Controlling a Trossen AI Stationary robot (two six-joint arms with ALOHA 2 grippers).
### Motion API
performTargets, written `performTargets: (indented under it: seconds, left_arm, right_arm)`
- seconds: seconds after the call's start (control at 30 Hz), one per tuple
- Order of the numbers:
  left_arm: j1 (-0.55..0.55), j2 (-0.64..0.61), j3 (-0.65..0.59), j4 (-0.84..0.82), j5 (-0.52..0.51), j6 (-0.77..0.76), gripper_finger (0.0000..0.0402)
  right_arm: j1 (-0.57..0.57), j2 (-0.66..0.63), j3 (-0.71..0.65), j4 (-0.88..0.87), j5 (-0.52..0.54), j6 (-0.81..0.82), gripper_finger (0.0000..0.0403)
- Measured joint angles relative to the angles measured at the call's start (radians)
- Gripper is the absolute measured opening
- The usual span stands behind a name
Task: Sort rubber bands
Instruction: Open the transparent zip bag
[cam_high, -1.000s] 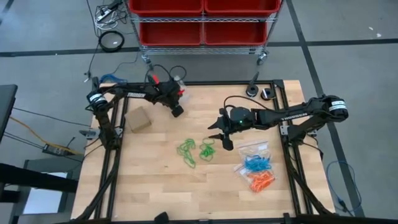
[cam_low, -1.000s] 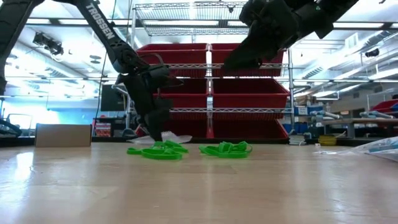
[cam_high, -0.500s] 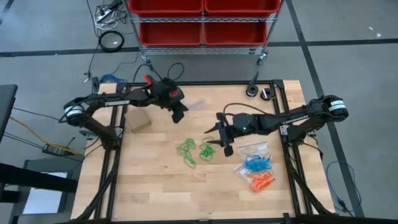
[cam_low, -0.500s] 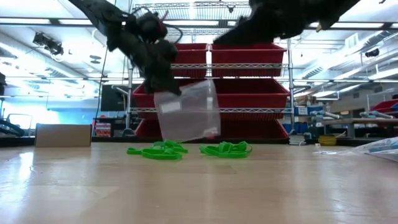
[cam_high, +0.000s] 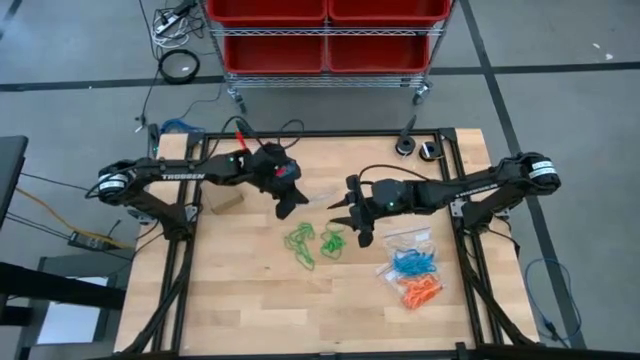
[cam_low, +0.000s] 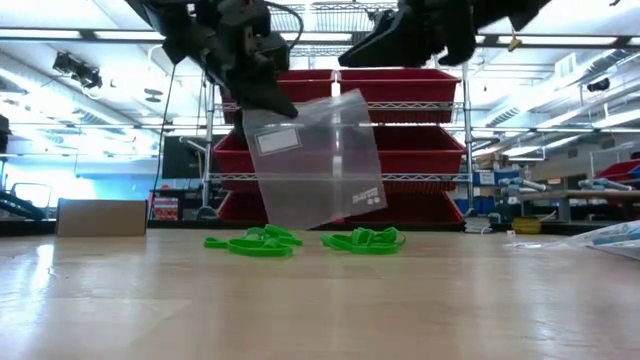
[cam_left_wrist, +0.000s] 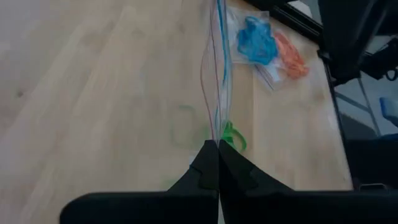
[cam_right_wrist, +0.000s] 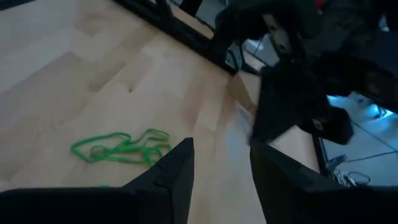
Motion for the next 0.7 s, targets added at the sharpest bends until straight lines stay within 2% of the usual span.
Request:
performTargets:
  seconds: [0.23,0.37,0.57,0.7]
  left_arm:
    - [-0.044,0.000,0.000,0.002,0.022,-0.028,0.0000]
    - [-0.070,0.000,0.000,0.007,0.022,-0.040,0.0000]
    - [-0.099,0.000,0.032,0.022,0.023,-0.060,0.0000]
    - [-0.107,0.000,0.077,-0.008,0.026,-0.057,0.0000]
  right_arm:
    - [-0.022,0.000,0.140,-0.187,-0.048,-0.007,0.0143]
    - [-0.059,0.002,0.196,-0.282,-0.136,0.025,0.0142]
    - [-0.059,0.098,0.275,-0.384,-0.221,0.028,0.0141]
    - [-0.026,0.193,0.364,-0.474,-0.190,-0.030,0.0142]
